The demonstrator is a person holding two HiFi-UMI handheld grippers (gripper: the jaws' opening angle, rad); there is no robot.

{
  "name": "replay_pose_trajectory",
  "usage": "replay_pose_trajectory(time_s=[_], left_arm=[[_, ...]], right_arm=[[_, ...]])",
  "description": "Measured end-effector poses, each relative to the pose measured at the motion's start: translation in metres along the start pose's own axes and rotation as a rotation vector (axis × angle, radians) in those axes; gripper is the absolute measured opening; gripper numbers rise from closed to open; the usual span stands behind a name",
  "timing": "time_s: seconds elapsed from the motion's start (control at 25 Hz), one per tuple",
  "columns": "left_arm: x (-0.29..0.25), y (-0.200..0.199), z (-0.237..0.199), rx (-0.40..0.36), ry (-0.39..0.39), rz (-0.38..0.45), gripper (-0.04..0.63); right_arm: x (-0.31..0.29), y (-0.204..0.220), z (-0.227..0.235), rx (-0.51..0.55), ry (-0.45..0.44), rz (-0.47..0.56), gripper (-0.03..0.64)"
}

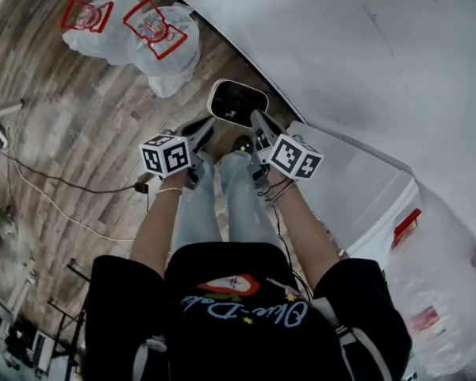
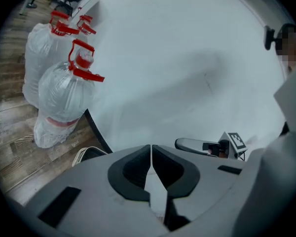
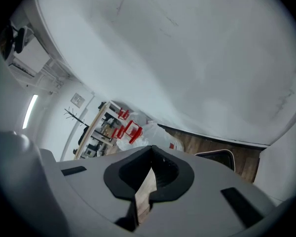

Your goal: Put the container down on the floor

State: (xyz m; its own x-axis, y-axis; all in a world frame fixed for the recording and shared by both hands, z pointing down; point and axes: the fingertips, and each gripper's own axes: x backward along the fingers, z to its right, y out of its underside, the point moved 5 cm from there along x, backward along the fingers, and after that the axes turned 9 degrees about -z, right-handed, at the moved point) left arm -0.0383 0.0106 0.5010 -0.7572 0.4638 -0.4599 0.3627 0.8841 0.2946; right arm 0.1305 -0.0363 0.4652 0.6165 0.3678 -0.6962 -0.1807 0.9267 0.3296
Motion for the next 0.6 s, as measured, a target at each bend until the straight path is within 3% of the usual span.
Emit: replay_pose_trajectory(time_s=[0.2, 0.44, 0.6], left_arm=[[0.025, -0.017, 0.045, 0.019, 0.058, 0.027, 0.012], [0.059, -0.061, 0.132, -0.121, 0.240, 0.121, 0.012], [0.076, -0.074, 0.171, -0.198, 0.231, 0.137, 0.012]], right_arm=[[0.037, -0.018, -0.041, 0.058, -0.016, 0.038, -0.002], [0.085, -0.047, -0.096, 0.117, -0.037, 0.124, 0.000], [0.112, -0.054, -0.127, 0.178, -0.083, 0.157, 0.000]])
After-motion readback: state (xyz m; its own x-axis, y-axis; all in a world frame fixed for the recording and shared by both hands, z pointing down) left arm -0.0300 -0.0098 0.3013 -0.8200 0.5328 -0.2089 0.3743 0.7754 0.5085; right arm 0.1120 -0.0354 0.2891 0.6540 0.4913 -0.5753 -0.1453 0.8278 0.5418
